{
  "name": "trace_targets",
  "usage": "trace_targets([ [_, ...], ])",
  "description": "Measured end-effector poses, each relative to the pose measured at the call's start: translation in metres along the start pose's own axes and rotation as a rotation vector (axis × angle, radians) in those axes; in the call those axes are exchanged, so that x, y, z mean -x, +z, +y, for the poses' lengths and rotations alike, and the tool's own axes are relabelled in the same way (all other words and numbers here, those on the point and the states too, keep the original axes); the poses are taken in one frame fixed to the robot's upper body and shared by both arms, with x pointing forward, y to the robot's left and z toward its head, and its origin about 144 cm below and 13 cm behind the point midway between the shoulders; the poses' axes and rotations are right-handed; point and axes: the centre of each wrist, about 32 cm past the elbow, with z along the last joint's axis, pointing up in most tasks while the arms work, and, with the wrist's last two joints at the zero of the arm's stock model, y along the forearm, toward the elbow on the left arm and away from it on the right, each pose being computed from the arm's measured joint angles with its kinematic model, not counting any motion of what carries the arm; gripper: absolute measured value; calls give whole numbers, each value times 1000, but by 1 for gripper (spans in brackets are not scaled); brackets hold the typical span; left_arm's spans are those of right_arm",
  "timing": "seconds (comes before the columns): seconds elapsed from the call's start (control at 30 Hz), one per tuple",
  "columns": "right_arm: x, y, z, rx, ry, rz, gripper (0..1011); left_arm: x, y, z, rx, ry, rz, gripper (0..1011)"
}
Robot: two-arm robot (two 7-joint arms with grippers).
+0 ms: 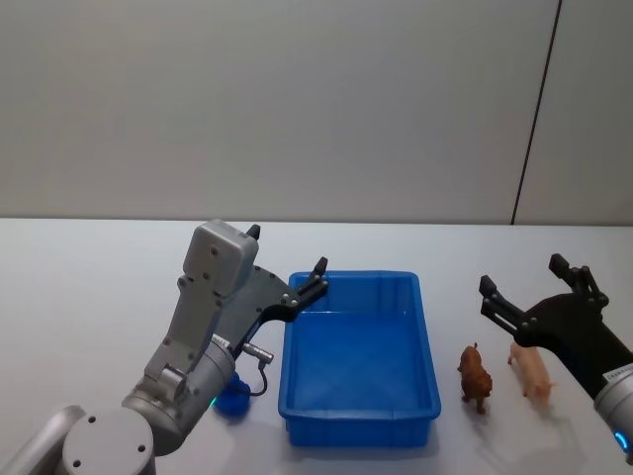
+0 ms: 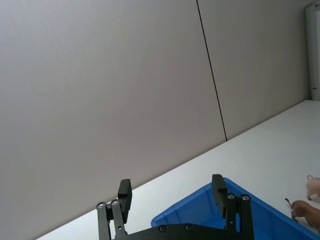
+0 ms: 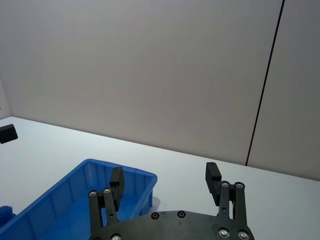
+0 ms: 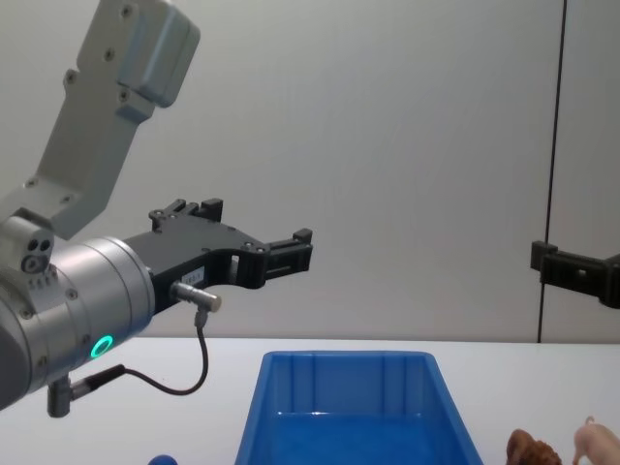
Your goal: Pick up the two dolls from the table and place them into the box.
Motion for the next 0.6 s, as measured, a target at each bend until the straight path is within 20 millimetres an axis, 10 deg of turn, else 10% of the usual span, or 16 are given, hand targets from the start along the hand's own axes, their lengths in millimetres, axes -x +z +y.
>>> trace_targets([
  [0.6, 0, 0, 0, 0, 0, 0, 1001, 0, 0, 0, 0, 0, 0, 1002],
])
